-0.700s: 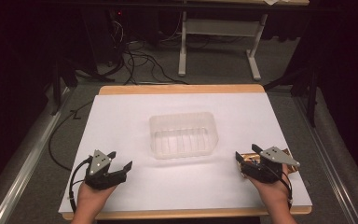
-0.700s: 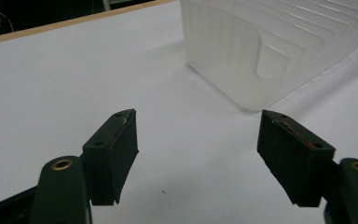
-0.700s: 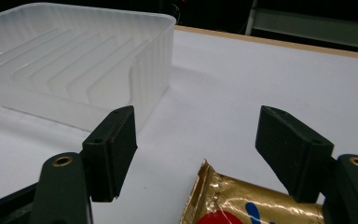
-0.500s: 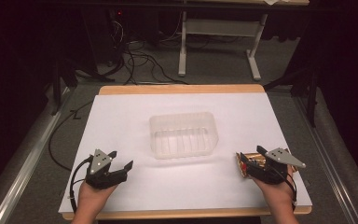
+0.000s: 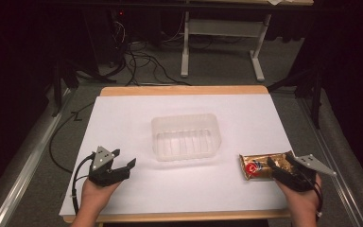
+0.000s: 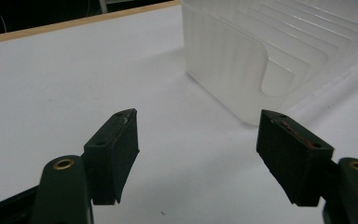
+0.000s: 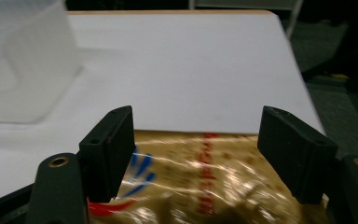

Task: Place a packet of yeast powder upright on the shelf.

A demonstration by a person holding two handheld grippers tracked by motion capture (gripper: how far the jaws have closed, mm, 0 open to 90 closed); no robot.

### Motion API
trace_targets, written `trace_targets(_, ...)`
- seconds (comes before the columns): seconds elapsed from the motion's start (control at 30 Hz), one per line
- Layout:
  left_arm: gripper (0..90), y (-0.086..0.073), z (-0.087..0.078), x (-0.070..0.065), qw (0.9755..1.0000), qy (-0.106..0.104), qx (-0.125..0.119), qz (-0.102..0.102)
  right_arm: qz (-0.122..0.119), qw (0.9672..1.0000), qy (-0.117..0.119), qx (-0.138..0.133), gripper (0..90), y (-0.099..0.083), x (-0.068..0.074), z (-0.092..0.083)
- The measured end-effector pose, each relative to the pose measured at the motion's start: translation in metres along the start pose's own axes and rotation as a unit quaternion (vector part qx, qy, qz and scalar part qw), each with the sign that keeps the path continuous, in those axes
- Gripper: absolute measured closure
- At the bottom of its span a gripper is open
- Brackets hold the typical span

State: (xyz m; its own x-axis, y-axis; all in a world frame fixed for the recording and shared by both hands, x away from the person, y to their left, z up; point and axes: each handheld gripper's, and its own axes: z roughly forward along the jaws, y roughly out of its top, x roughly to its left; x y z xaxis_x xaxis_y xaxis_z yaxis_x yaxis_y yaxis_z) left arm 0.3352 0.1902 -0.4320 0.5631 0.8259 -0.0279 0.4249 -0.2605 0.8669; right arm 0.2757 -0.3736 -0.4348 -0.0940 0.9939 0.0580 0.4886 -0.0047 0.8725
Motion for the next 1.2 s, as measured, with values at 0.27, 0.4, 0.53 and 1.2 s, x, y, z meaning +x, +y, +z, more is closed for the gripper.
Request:
trace_targets(0.27, 30.2, 0.008, 0.012, -0.007, 0.9998, -0.015, -0.003, 0.012, 0.072, 0.9948, -0.062, 0.037, 25.2, -0.021, -0.049, -0.008)
trace_targets(0.4, 30.2, 0.009, 0.016, -0.009, 0.9997, -0.019, -0.001, 0.016, 0.109, 0.9907, -0.041, 0.070, 24.9, -0.032, -0.060, -0.001)
trace_targets(0.53, 30.2, 0.009, 0.017, -0.011, 0.9997, -0.018, 0.001, 0.017, 0.124, 0.9883, -0.014, 0.088, 28.6, -0.036, -0.058, 0.008)
trace_targets(1.2, 30.2, 0.005, 0.015, -0.011, 0.9997, -0.009, 0.007, 0.019, 0.113, 0.9847, 0.064, 0.116, 84.0, -0.030, -0.031, 0.034)
